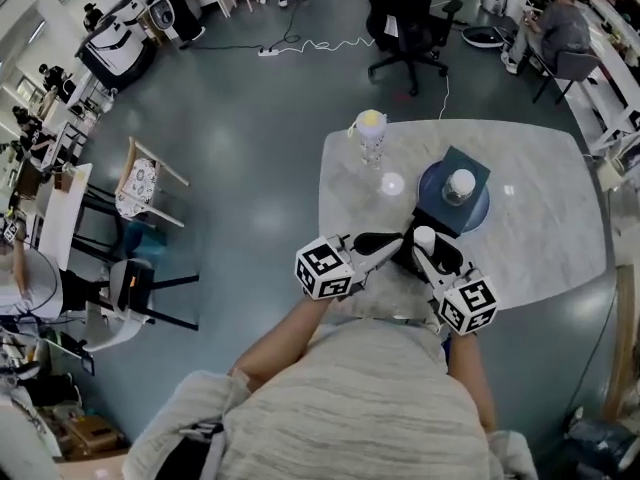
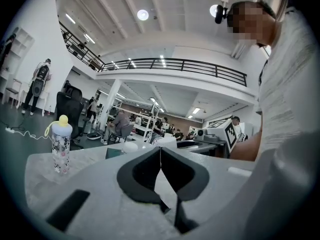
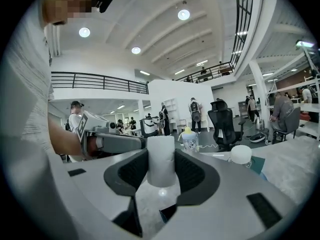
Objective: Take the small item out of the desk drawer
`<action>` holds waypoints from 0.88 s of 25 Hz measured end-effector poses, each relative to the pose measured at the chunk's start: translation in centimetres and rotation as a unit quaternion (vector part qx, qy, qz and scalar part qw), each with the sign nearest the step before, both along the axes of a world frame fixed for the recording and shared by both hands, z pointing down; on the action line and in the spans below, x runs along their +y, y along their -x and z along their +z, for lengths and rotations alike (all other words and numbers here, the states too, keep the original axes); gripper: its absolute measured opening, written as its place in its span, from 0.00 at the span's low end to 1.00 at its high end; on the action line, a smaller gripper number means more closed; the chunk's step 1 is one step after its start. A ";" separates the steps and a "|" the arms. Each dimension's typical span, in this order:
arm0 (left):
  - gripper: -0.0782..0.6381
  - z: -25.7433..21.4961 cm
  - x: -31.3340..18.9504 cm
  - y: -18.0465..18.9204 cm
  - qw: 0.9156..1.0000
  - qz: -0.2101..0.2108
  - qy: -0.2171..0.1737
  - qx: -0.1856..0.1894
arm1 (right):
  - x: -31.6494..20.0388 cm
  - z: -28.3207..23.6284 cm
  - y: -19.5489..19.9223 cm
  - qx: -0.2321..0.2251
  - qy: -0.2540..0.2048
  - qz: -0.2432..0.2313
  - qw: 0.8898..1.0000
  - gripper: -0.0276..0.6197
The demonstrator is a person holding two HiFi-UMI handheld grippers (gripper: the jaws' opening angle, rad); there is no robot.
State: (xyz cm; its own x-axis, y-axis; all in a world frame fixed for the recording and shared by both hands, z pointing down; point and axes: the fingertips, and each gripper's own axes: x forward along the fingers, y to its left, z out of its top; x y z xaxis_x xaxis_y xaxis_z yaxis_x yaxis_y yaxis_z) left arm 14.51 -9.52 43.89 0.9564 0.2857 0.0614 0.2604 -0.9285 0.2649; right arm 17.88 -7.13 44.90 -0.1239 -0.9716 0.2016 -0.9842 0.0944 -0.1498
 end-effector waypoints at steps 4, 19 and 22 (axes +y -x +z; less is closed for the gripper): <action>0.13 -0.2 0.2 0.1 1.000 0.005 -0.004 0.003 | 0.2 -0.3 -0.2 0.011 -0.001 0.006 1.000 0.30; 0.13 -0.3 1.0 -0.4 1.000 0.005 0.002 0.008 | 1.3 -0.4 -0.8 0.017 -0.002 0.016 1.000 0.30; 0.13 -0.1 1.4 -0.6 1.000 0.006 0.002 0.008 | 1.6 -0.3 -1.0 0.017 -0.001 0.014 1.000 0.30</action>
State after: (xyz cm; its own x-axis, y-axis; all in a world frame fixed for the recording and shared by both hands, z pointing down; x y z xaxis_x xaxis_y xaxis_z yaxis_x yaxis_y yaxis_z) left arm 15.14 -8.13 43.79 0.9535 0.2977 0.0459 0.2759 -0.9243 0.2639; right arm 18.85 -5.52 44.64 -0.0890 -0.9749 0.2041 -0.9910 0.0661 -0.1164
